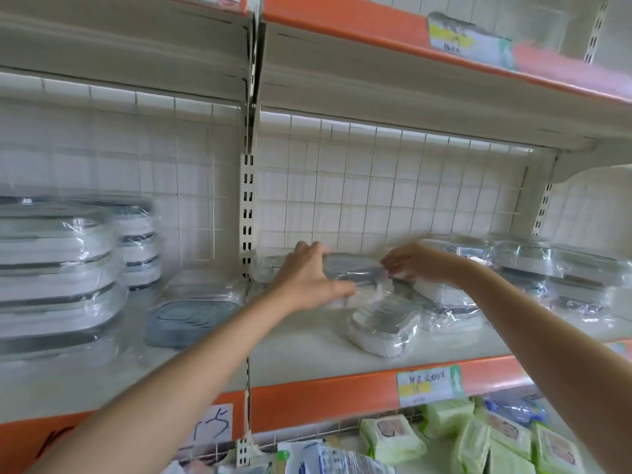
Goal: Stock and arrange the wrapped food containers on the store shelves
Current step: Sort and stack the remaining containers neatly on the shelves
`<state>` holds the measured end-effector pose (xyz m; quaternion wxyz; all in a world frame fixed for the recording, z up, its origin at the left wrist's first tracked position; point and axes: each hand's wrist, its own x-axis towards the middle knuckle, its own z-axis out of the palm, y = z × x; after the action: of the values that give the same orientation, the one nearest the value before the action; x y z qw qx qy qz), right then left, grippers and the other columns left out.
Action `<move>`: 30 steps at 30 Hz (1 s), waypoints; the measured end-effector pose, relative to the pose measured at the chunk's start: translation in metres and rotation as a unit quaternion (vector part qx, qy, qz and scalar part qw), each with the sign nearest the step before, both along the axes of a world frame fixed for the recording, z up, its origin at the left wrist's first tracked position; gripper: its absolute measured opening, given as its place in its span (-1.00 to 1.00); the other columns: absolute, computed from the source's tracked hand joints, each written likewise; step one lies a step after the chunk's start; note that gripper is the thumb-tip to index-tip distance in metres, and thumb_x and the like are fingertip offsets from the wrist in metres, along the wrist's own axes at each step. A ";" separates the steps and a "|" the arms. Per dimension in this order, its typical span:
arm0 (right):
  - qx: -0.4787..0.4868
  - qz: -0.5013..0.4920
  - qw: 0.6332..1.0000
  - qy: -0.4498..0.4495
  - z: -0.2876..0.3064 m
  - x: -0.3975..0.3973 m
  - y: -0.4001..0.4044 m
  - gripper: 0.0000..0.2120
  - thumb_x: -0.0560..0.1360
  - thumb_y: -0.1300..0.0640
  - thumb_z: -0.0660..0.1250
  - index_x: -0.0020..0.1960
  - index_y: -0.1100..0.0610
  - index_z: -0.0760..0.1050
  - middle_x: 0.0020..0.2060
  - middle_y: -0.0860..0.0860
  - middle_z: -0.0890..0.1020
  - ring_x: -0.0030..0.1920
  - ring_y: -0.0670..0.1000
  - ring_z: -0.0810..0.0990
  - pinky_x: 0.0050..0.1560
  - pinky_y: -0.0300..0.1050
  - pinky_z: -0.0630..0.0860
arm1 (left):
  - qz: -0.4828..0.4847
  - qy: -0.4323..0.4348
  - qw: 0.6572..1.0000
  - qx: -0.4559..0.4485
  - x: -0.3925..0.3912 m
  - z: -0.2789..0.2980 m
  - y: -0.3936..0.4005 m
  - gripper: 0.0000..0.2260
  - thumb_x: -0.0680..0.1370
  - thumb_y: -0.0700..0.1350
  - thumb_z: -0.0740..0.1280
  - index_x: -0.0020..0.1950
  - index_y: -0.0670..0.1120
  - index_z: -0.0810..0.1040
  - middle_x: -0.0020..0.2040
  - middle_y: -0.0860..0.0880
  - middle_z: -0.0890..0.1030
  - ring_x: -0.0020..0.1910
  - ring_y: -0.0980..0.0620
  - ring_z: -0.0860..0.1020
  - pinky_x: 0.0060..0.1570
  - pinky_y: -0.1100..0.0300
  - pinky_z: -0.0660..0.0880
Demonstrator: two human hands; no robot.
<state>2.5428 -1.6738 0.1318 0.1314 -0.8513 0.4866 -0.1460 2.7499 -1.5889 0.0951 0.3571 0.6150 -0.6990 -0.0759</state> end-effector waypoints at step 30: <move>-0.087 0.044 0.974 -0.203 -0.010 0.097 0.022 -0.42 0.27 -0.26 0.46 0.10 0.08 0.40 0.00 0.00 0.52 0.10 0.09 0.41 0.04 -0.03 0.41 | 0.058 -0.199 0.976 0.069 0.141 -0.003 0.105 -0.47 0.49 0.16 0.35 0.43 0.11 0.31 0.44 0.16 0.32 0.38 0.16 0.32 0.28 0.28 0.23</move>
<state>2.6400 -1.6516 0.1216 0.1589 -0.8325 0.3978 -0.3513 2.8907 -1.4839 0.0922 0.1713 0.6805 -0.7121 0.0211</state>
